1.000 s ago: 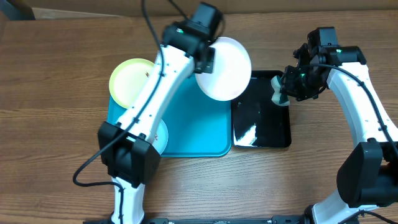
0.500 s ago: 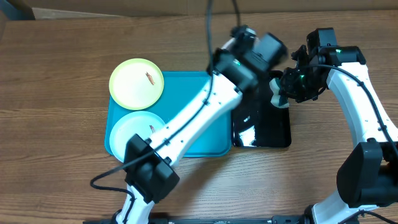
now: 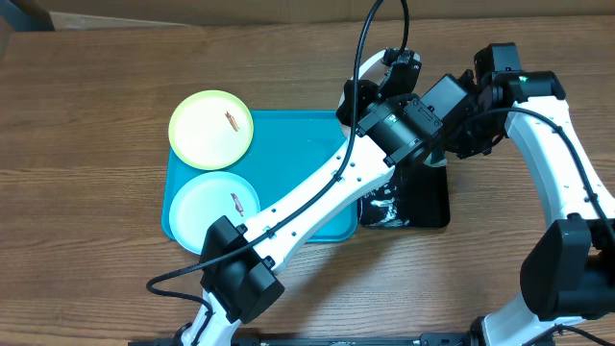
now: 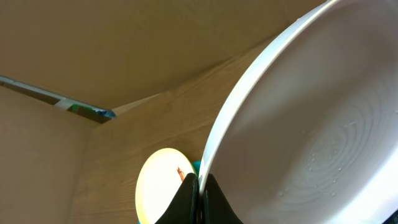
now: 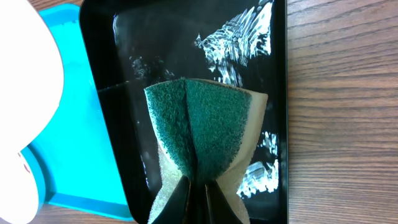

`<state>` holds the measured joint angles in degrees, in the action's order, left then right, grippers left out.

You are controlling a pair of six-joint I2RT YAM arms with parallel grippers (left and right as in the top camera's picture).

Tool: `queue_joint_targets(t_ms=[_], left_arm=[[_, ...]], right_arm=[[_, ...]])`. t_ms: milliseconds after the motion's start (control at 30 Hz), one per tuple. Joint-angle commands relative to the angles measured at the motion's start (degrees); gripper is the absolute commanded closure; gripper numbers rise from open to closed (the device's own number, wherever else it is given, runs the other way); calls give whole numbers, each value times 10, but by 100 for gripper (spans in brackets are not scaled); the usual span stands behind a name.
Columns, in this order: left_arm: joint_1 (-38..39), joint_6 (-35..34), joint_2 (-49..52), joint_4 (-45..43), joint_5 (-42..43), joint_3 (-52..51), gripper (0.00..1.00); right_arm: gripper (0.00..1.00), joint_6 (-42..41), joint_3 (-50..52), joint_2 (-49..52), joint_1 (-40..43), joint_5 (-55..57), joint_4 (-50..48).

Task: Clean dirty plates on tray and stack at the side
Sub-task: 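Carry the white plate left and set it on the table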

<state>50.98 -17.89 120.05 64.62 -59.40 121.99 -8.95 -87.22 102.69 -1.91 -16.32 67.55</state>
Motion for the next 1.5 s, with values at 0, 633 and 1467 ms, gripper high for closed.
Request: queue_joint_targets(t_ms=[0, 633, 1467], left_arm=[[-1, -4, 2, -3, 10, 16, 96], [-333, 23, 2, 33, 731, 16, 96], [-921, 0, 2, 145, 654, -30, 96]], right_arm=[[96, 3, -20, -17, 1, -9, -2], [96, 3, -20, -17, 0, -9, -2], [96, 3, -20, -17, 0, -9, -10]])
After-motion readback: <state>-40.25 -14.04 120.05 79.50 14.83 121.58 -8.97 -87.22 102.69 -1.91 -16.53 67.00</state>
